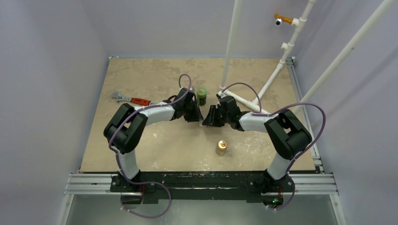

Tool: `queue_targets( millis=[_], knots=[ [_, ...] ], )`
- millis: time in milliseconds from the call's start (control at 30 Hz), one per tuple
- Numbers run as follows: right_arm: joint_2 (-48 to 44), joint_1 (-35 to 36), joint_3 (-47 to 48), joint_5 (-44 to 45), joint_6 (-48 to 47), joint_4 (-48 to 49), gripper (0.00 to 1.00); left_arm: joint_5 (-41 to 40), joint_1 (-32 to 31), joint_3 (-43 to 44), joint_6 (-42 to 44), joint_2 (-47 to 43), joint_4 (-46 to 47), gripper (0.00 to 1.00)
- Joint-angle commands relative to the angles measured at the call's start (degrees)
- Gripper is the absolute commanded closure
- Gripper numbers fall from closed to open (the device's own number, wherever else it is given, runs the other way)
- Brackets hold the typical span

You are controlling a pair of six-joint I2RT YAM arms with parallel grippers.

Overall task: Sort the pills into containers
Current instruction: Close the pill container at the center of the board.

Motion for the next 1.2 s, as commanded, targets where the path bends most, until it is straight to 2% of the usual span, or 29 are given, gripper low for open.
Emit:
queue_targets(
  millis=[0, 400, 600, 1167],
  knots=[
    [2.9, -0.1, 0.1, 5.6, -1.1, -5.6, 0.84, 2.6, 0.3, 2.1, 3.4, -2.5, -3.0, 0.7],
    [3.4, -0.3, 1.7, 4.9, -1.2, -6.8, 0.84, 4.4, 1.1, 0.2, 5.5, -6.9, -4.5, 0.71],
    [3.5, -0.3, 2.3, 4.7, -1.3, -7.3, 0.84, 3.7, 1.3, -1.3, 5.2, -6.0, -4.5, 0.74],
    [4.4, -0.4, 2.8, 4.2, -1.5, -7.4, 0.84, 1.7, 1.3, -0.8, 4.5, -0.9, -4.2, 0.76]
  ],
)
